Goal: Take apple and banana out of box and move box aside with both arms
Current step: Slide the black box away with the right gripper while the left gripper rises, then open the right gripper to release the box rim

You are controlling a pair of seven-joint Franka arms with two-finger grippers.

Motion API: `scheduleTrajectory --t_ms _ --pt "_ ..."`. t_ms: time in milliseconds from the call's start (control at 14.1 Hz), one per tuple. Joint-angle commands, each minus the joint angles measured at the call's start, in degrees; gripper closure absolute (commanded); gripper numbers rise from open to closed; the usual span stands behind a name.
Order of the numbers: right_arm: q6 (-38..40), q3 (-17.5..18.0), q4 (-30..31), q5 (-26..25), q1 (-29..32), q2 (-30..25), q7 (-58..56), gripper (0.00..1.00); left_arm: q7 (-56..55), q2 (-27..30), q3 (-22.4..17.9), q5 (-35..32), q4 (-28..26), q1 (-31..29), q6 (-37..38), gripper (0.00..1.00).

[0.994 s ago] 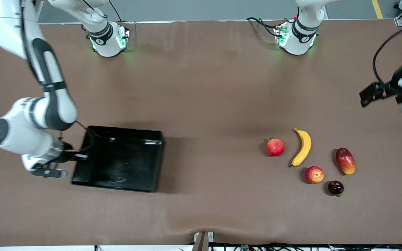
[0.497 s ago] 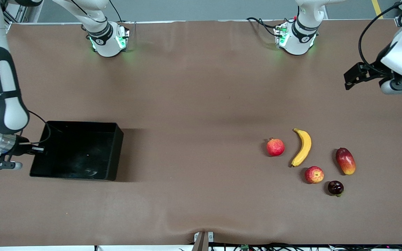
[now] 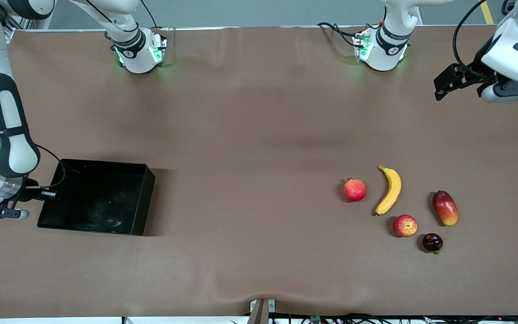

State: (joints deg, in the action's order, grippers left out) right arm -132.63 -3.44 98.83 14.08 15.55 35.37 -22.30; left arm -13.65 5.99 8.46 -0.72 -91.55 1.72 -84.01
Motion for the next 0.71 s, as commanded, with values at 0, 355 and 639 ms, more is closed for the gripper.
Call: scheduleTrajectory --t_ms 0,355,639 --pt "0.3 1.4 -0.5 0.1 1.5 -0.1 -1.1 1.00 0.0 1.7 -0.5 1.2 -1.2 -1.5 0.3 0.00" --pt "0.5 1.3 -0.4 0.1 1.5 0.3 -1.1 0.15 -0.8 0.1 -0.5 0.5 -1.1 -1.5 0.4 0.00" --pt "0.4 1.4 -0.5 0.1 1.6 0.3 -1.1 0.00 -0.8 -0.4 -0.5 0.6 -1.2 -2.6 0.7 0.00"
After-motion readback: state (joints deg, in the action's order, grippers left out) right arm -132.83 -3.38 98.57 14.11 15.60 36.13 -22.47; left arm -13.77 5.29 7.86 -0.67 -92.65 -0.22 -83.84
